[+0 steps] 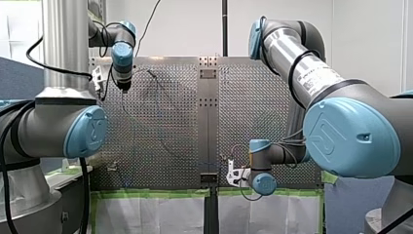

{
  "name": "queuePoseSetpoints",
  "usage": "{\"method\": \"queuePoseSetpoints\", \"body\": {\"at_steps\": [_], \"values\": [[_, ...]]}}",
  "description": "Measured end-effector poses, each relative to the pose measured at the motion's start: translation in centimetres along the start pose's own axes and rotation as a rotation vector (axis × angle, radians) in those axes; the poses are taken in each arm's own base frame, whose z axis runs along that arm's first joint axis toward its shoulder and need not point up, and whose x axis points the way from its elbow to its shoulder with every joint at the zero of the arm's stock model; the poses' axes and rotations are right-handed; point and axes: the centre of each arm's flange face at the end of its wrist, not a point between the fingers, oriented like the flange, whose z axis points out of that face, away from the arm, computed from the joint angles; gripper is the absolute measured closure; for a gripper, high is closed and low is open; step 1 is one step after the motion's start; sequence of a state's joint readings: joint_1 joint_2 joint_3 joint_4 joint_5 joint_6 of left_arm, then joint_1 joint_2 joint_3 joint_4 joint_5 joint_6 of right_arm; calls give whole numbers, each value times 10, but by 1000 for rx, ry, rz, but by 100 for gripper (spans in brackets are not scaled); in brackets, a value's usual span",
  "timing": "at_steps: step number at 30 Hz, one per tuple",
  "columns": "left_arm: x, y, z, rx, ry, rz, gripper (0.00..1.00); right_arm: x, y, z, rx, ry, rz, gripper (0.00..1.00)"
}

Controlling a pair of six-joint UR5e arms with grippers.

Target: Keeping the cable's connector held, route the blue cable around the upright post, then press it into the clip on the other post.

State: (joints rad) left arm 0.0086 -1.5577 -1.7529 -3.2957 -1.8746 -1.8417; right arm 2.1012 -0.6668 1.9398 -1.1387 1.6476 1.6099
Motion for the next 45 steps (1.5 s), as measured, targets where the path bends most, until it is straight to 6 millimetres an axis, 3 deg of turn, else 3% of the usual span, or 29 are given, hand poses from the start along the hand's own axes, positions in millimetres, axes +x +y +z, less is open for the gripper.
{"method": "queuePoseSetpoints", "body": {"at_steps": [16, 28, 45], "values": [[-16, -11, 3, 128, -77, -169, 0, 0, -1, 0, 1, 1, 1, 100], [-34, -21, -9, 246, -125, -271, 0, 0, -1, 0, 2, 3, 1, 100], [-51, -21, 4, 300, -229, -430, 0, 0, -1, 0, 2, 5, 1, 100]]}}
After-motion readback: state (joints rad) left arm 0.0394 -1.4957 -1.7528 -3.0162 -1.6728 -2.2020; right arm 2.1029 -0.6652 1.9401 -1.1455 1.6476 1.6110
